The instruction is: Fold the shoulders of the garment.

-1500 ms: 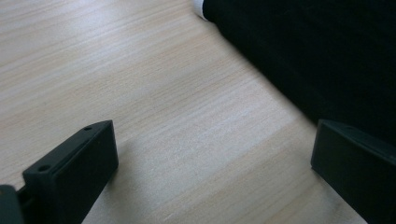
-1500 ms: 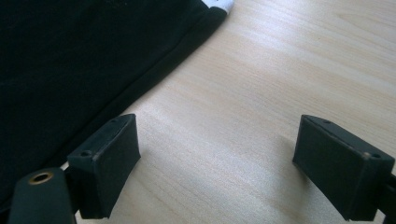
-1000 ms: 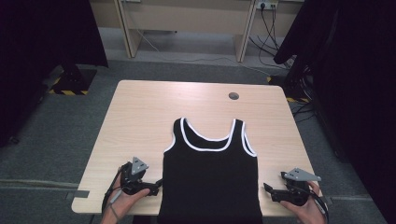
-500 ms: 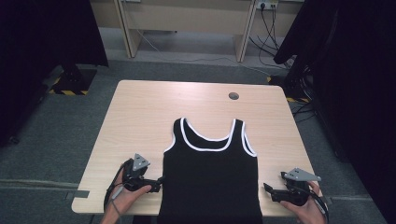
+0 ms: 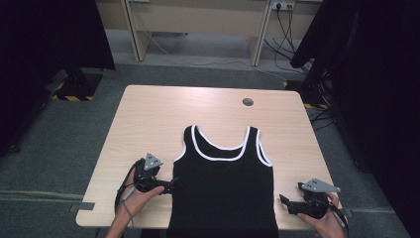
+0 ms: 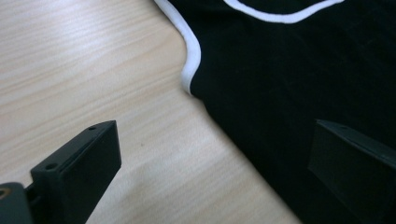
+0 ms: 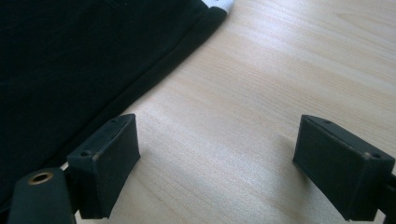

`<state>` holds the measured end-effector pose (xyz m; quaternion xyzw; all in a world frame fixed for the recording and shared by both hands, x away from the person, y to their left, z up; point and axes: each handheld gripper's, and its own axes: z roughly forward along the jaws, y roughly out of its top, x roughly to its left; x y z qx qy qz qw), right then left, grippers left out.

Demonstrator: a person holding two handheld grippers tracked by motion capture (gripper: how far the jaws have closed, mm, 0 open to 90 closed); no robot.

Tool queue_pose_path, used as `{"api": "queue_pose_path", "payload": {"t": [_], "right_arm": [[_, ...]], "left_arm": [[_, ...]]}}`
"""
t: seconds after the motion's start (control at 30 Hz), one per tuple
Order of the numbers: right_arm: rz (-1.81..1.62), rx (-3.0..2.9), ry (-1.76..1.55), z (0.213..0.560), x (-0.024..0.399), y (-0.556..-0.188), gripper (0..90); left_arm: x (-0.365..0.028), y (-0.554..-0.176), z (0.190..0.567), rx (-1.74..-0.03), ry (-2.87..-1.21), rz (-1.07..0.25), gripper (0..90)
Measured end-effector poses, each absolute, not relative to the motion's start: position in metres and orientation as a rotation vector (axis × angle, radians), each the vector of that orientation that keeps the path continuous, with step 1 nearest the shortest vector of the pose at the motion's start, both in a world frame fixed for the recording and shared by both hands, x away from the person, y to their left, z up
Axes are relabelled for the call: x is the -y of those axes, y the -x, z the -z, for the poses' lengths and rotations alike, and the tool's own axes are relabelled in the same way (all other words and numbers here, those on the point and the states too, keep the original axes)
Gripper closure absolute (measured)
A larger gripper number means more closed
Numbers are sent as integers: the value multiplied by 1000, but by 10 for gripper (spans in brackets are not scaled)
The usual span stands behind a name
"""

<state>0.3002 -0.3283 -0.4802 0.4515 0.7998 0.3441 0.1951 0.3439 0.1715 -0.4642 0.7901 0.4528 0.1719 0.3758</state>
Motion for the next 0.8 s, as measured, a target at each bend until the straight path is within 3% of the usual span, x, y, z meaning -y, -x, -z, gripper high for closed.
{"api": "queue_pose_path", "payload": {"t": [0.8], "right_arm": [[-965,-2244,-1265,480,328,-300,145]], "left_arm": [[-153,-398,440,-1150,-1989,-450,16]]}}
